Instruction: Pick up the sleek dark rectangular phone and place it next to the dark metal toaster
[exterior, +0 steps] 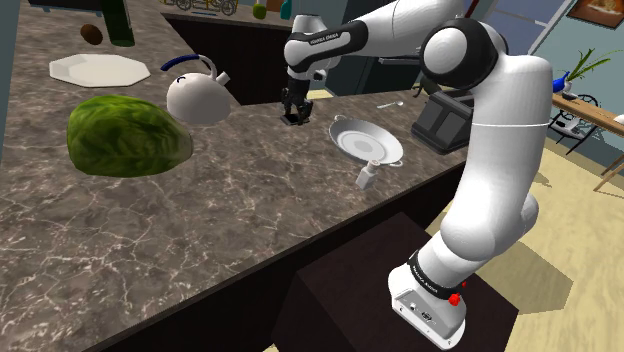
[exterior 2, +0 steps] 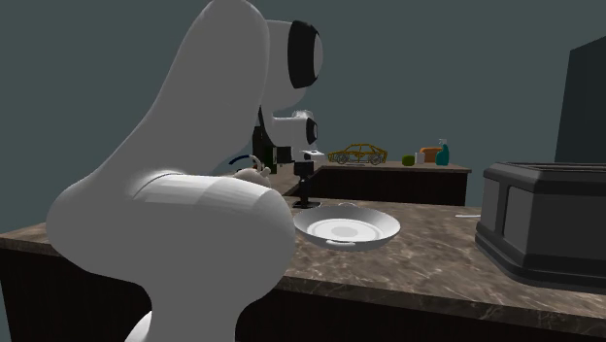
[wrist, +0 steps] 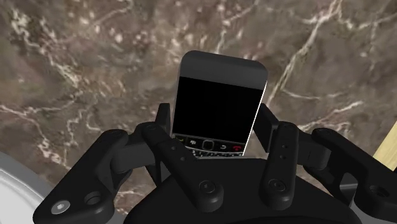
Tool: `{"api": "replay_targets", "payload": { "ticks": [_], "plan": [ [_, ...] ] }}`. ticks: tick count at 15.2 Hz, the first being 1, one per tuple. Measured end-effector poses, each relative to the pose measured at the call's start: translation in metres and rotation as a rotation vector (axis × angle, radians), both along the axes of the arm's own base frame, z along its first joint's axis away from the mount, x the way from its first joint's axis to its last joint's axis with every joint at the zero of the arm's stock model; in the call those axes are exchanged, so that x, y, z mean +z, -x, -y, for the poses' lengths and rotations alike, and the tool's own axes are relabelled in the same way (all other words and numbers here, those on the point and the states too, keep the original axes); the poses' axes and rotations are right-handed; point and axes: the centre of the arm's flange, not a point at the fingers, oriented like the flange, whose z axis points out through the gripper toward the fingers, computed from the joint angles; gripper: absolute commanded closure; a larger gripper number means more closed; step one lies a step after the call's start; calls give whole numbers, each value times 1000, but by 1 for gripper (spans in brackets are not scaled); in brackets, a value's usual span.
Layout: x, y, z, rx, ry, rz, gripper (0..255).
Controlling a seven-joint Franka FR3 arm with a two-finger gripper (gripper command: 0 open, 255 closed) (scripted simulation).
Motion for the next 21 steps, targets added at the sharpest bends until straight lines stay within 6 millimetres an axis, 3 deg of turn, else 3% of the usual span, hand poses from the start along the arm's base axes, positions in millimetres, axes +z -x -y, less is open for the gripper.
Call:
{"api": "replay_targets", "payload": {
  "ticks": [6,21],
  "plan": [
    [6,0,0,0,0,-2,255],
    [84,-1,0,0,0,-2,255]
  ]
}}
